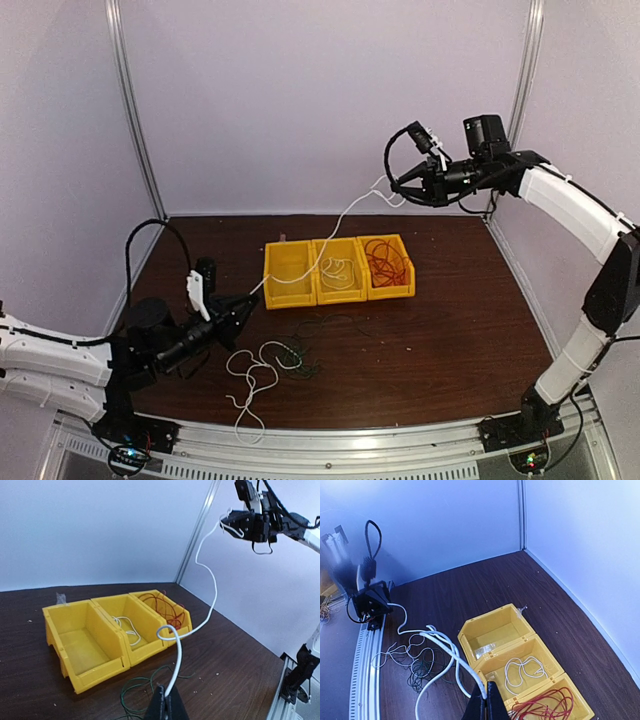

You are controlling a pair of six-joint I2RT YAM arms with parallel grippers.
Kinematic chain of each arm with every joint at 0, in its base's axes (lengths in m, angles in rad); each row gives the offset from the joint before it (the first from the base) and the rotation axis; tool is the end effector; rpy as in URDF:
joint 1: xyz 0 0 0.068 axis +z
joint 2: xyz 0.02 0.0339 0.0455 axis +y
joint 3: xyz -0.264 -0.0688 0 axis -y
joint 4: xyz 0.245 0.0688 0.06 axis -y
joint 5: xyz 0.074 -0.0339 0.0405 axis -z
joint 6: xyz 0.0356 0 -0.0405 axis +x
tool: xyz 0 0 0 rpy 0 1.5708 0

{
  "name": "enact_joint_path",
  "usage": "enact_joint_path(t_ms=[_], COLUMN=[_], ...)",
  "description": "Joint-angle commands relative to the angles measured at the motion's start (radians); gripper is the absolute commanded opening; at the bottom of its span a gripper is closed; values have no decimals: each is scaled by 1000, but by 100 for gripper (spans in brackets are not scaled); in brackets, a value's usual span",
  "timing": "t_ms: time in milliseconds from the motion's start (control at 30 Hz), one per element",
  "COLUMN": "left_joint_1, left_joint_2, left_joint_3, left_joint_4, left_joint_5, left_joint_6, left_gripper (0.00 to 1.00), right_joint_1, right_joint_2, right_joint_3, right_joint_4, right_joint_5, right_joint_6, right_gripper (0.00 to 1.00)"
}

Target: Untangle the cables

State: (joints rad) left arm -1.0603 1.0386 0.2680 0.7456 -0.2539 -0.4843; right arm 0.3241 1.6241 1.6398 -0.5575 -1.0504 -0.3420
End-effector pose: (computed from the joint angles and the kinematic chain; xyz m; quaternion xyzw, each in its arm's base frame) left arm 0.1114 -0.1806 0.2107 0.1169 0.7060 -0.4184 0.5594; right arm 0.3283 0.1429 0.3937 -0.4794 0.6312 0.4326 0.4297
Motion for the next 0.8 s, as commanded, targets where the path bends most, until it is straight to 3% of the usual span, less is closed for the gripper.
enact_joint_path(t_ms=[0,167,467,767], left_joint_1=[24,46,72,130], left_joint_2=[-166,-186,331,577], left_joint_3=[-19,24,394,571], left_joint_4=[-135,-134,-120,28], left_joint_5=[-206,-203,-80,14], left_joint_6=[34,72,12,-33], left_gripper=[0,0,0,0], right_joint_1=[-3,25,136,148], right_joint_2=[40,90,289,498], right_joint_3=[7,-36,49,185], right_joint_4=[-9,49,68,80], right_joint_5=[123,177,283,376], right_joint_6=[-24,-4,54,136], right_gripper=[0,0,0,0])
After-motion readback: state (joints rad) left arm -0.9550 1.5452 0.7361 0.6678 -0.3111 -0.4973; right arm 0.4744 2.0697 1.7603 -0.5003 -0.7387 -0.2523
